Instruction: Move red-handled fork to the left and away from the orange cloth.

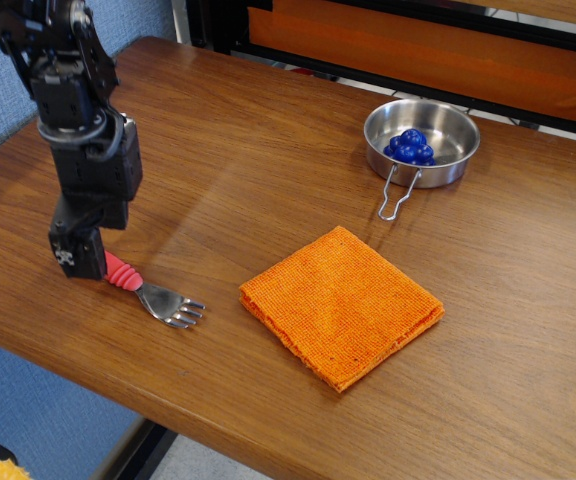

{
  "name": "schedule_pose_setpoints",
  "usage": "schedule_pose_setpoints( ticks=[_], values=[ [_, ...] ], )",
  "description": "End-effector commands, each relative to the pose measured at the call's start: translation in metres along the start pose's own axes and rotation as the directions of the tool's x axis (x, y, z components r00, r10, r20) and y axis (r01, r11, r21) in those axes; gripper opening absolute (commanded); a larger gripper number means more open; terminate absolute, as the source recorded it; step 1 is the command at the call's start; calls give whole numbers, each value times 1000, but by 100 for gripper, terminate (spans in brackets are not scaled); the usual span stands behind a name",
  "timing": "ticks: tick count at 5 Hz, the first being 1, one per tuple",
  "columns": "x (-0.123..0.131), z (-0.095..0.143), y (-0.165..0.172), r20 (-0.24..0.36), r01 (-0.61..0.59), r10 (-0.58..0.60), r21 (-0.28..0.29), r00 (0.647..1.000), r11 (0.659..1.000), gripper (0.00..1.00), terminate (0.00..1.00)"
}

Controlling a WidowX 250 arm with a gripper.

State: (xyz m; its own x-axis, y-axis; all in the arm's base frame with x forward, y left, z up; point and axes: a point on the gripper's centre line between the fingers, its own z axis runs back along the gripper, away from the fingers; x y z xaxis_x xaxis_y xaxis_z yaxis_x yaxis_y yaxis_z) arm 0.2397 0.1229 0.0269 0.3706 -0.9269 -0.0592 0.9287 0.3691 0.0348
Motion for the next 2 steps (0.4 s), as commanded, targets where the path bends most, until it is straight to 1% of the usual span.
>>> schedule_pose_setpoints(
  ticks=[1,2],
  values=[
    [2,-8,8,2,-30,30,10,1000,1000,100,0],
    [1,-12,9,-5,-47,47,14,999,999,100,0]
  ],
)
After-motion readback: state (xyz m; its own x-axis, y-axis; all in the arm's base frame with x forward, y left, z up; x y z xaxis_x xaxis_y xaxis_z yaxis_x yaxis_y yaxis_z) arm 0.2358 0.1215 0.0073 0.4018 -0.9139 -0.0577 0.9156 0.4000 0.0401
